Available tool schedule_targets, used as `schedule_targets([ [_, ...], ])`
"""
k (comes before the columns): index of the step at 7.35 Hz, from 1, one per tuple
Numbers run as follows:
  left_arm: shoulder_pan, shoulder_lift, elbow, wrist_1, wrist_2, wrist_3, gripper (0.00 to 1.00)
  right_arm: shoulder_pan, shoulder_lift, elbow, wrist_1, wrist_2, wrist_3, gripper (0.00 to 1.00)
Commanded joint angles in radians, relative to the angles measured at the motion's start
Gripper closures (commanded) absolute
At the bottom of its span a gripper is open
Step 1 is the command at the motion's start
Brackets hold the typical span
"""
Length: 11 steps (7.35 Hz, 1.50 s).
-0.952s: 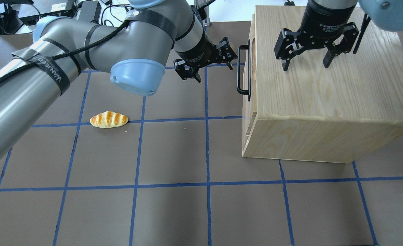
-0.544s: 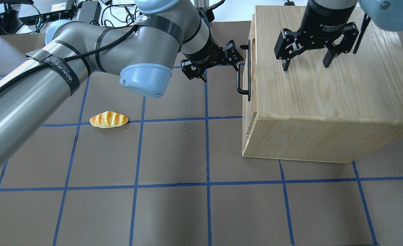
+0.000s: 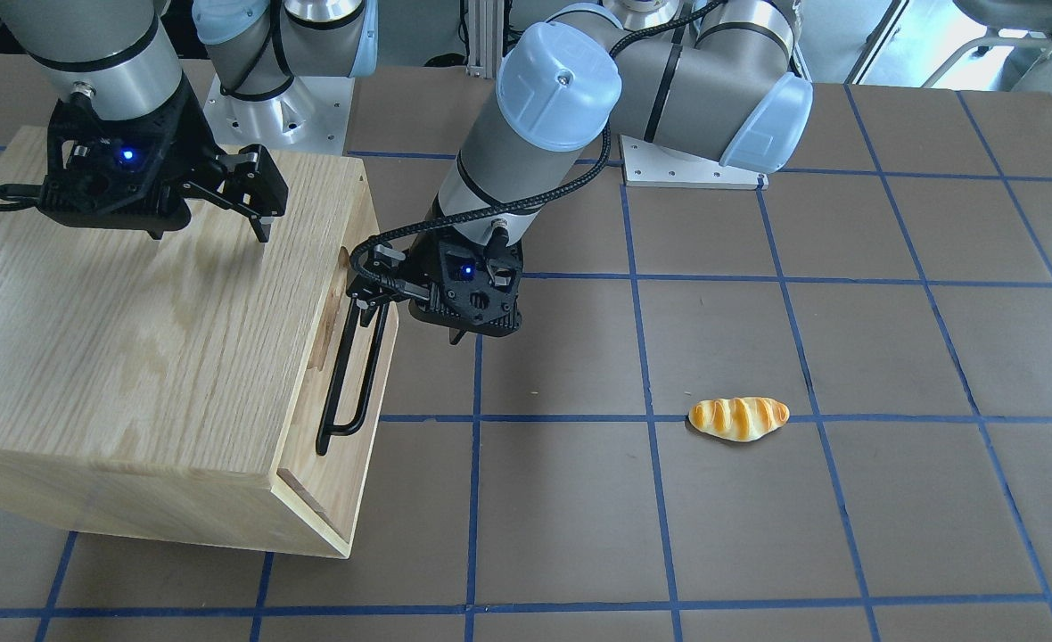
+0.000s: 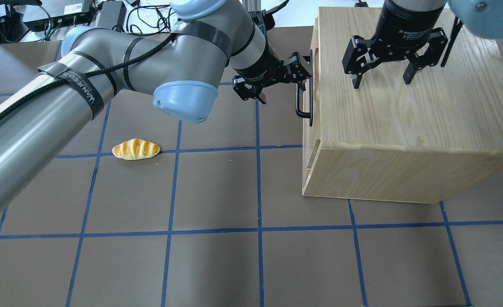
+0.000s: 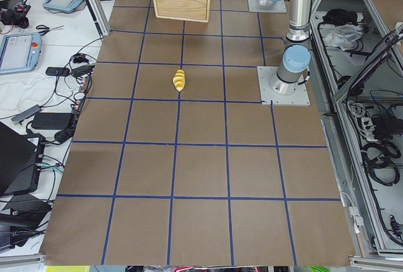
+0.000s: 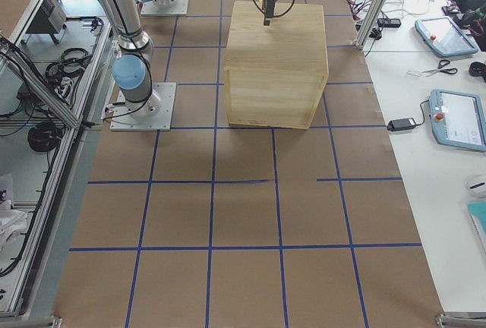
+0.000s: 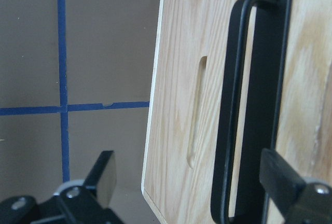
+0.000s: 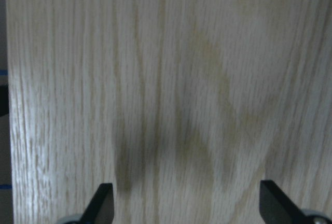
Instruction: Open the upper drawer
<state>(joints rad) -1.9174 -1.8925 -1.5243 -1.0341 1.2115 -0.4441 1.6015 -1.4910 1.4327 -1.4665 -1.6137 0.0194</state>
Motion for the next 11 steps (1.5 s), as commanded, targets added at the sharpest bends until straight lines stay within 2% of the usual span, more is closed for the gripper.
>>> schedule_targets([
  [1, 0.0, -0.008, 0.0, 0.0, -0.001, 0.001, 0.0, -0.002, 0.0, 0.0, 0.0, 0.0, 0.001, 0.0],
  [11, -0.005, -0.028, -0.005, 0.002, -0.001, -0.001, 0.0, 0.0, 0.0, 0.0, 0.0, 0.0, 0.001, 0.0],
])
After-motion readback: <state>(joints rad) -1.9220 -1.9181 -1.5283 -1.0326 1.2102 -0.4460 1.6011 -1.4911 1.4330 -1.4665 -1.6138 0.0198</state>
